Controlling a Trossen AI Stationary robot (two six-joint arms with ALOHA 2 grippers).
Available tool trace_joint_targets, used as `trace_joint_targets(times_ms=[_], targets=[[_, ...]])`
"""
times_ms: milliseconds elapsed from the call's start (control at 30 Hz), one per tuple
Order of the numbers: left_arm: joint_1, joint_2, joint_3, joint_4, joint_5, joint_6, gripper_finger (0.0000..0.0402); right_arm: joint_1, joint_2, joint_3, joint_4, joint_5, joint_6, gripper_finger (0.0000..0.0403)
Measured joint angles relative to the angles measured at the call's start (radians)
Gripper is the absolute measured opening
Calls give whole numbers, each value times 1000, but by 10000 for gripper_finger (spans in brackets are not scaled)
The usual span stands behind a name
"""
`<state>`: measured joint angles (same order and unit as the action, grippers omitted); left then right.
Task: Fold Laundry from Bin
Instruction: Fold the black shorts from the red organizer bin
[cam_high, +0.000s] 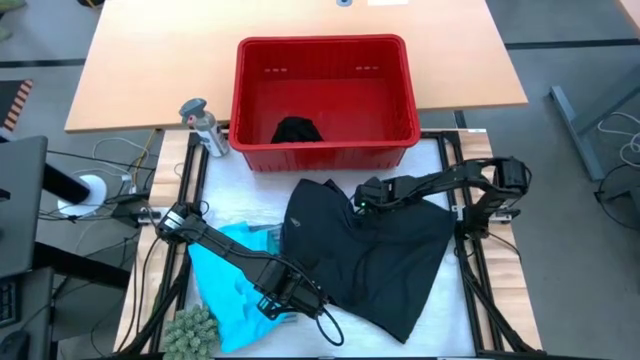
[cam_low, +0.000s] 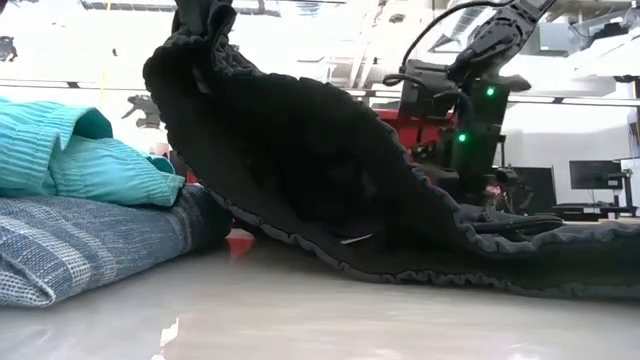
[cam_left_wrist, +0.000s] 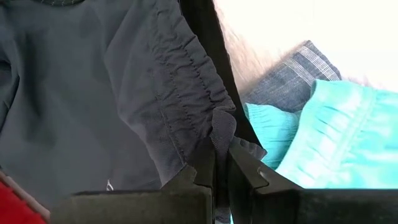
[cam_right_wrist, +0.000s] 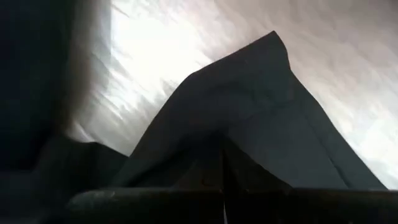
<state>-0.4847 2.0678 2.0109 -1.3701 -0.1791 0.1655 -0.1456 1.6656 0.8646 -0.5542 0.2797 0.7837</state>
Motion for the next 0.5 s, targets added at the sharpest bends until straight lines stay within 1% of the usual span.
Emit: trace_joint_targets(times_ms=[100, 167, 300, 500], targets=[[0, 0, 0, 0, 1, -5, 0, -20, 49, 10, 19, 9, -7, 14], [-2, 0, 0, 0, 1, -6, 0, -37, 66, 18, 25, 30, 16, 14], [-4, 0, 0, 0, 1, -14, 0, -78, 70, 37, 24, 63, 28, 14], [-4, 0, 0, 0, 0, -24, 0, -167, 72, 49, 21, 85, 62, 14]])
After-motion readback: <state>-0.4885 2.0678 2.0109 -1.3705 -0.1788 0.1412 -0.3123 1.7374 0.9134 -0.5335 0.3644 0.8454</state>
